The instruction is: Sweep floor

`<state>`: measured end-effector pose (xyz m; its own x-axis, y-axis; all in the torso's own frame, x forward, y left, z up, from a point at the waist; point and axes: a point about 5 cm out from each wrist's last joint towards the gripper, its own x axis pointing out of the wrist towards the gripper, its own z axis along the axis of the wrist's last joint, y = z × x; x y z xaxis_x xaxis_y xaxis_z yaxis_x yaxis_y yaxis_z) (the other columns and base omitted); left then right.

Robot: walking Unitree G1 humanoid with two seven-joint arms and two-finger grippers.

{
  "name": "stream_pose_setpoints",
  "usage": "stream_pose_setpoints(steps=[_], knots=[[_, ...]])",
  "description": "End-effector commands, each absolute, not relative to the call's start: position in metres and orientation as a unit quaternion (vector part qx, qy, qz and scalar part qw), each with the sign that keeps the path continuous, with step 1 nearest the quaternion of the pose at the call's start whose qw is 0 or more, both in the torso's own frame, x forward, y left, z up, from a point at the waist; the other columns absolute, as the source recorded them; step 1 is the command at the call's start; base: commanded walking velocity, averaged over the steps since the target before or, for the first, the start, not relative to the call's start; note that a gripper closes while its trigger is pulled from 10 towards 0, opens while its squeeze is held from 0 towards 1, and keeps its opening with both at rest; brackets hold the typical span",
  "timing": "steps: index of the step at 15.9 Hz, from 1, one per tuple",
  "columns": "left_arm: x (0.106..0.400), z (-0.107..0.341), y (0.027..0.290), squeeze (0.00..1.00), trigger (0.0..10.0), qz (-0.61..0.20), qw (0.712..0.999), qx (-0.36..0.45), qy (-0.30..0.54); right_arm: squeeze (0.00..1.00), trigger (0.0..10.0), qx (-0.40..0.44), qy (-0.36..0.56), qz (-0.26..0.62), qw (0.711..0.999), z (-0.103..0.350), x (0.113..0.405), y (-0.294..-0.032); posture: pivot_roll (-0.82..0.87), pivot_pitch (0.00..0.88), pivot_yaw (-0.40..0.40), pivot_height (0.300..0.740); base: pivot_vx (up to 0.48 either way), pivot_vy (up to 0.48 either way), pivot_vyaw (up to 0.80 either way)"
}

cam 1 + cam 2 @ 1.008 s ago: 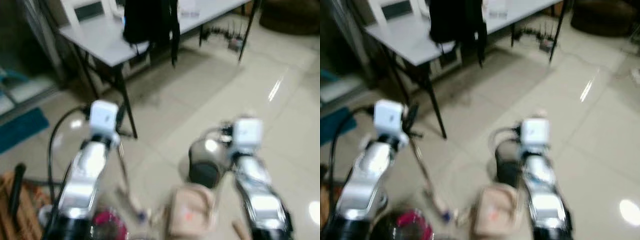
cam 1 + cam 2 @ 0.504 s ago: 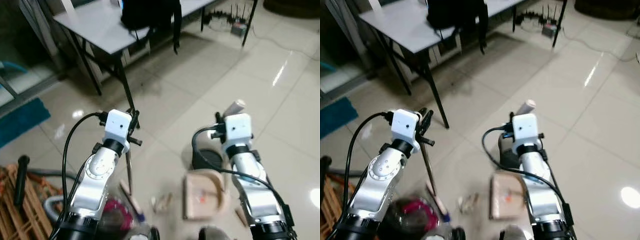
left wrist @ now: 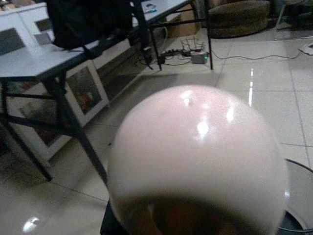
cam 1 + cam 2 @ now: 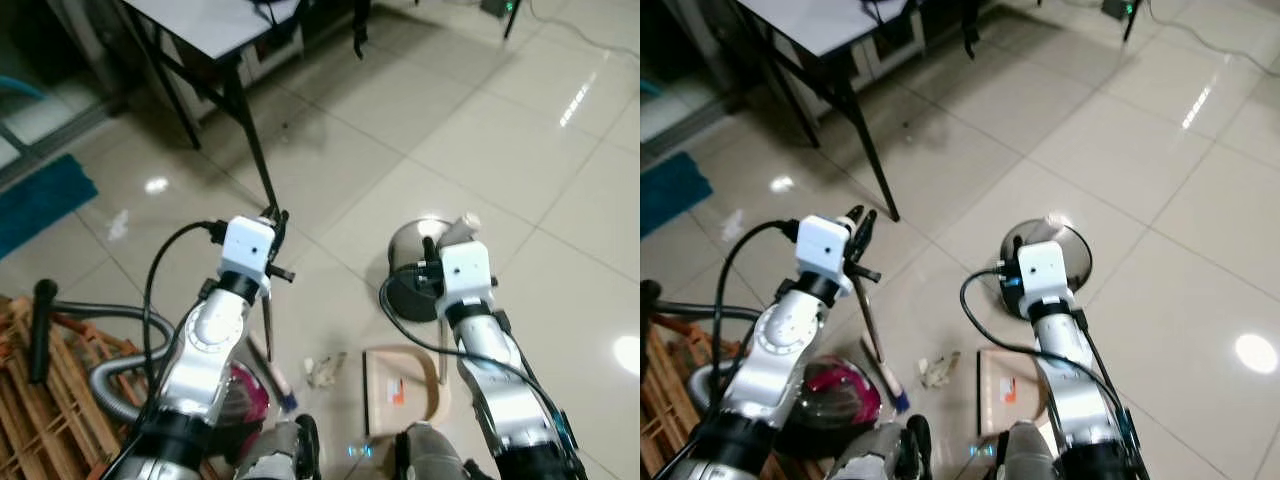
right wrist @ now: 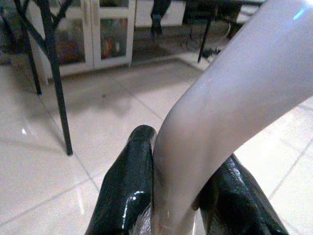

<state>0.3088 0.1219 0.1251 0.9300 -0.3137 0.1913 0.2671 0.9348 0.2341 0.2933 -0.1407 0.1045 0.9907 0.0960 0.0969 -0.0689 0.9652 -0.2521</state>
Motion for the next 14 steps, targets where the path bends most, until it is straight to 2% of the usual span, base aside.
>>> stream_pose_setpoints(steps=[1,7,10,12,14], knots=[[0.311,0.127,0.120,0.00,10.0,-0.160,0.972,0.112,-0.133,0.00,10.0,-0.131,-0.084,0.058,0.986,0.108,0.297,-0.130,0.02,0.313,0.127,0.740,0.000,0.000,0.00],[0.319,0.108,0.088,0.00,10.0,-0.252,0.952,0.130,-0.112,0.00,10.0,-0.168,-0.077,0.077,0.980,0.091,0.303,-0.103,0.00,0.309,0.130,0.740,0.000,0.000,0.00],[0.314,0.103,0.063,0.00,10.0,-0.316,0.934,0.119,-0.113,0.00,10.0,-0.171,-0.055,0.089,0.980,0.077,0.300,-0.086,0.00,0.307,0.132,0.740,0.000,0.000,0.00],[0.313,0.109,0.046,0.00,10.0,-0.339,0.928,0.083,-0.130,0.00,10.0,-0.087,-0.018,0.050,0.995,0.069,0.301,-0.085,0.00,0.298,0.134,0.740,0.000,0.000,0.00],[0.314,0.116,0.038,0.00,10.0,-0.342,0.929,0.040,-0.136,0.00,10.0,-0.046,-0.007,0.044,0.998,0.069,0.301,-0.085,0.00,0.281,0.135,0.740,0.000,0.000,0.00]])
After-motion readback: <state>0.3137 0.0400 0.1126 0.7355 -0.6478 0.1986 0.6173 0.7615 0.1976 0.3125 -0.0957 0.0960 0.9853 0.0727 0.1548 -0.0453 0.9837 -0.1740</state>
